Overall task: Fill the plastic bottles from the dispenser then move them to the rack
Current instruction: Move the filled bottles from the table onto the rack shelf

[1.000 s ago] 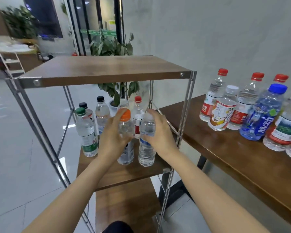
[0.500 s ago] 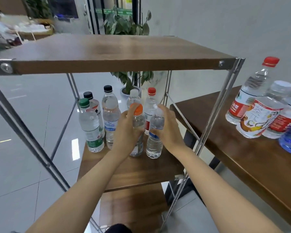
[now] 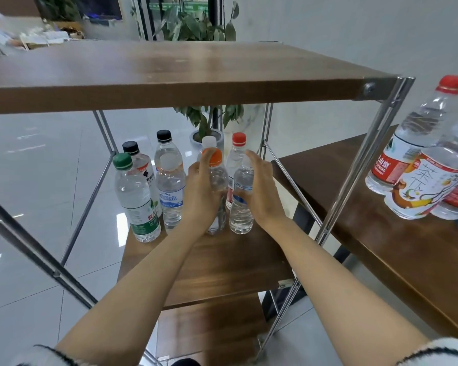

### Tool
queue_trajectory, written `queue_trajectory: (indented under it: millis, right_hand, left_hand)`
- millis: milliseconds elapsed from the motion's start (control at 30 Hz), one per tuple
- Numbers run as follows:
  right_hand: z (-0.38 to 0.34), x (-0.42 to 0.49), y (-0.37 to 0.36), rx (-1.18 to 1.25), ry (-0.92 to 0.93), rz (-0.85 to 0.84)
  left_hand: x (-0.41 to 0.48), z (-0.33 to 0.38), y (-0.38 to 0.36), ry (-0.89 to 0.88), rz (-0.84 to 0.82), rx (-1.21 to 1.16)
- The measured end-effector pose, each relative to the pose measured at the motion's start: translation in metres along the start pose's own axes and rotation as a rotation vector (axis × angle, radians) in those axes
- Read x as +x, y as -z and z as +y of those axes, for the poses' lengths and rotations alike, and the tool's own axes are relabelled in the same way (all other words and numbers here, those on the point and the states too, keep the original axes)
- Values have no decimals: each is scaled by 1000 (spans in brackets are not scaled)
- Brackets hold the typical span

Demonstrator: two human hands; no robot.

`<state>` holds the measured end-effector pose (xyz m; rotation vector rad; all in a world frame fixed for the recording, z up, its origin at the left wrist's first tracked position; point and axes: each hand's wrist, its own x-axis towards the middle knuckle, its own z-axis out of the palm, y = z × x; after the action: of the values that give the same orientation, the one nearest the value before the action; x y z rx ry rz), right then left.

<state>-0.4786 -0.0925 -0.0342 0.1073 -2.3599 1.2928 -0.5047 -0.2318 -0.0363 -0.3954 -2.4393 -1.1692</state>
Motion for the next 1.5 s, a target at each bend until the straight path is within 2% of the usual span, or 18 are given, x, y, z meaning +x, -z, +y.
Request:
queue_trajectory:
  millis: [100, 300, 500, 633, 833, 967, 1067, 1233, 1500]
  right_hand:
    - [0, 3, -1, -108, 38, 4]
    - [3, 7, -4, -165, 53, 30]
    - [-1, 9, -1, -258, 30, -35]
    - [-9, 9, 8, -381, -4, -72]
    - [-40, -31, 28, -464, 45, -146]
    - [-66, -72, 48, -450, 55, -233]
    - [-81, -101, 67, -480, 52, -249]
    - [-104, -147, 122, -509, 5, -179]
    - [-111, -181, 242, -658, -92, 75]
  left_hand:
    - [2, -1, -2, 18, -3, 2]
    - [0, 0, -3, 22, -7, -26]
    - [-1, 2, -3, 44, -44, -47]
    - [-3, 13, 14, 15, -73, 29]
    - [-29, 39, 51, -142, -57, 197]
    - [-55, 57, 73, -96, -123, 238]
    - [-75, 71, 85, -153, -134, 221]
    - [-103, 111, 90, -215, -166, 135]
    - [-112, 208, 54, -450, -263, -103]
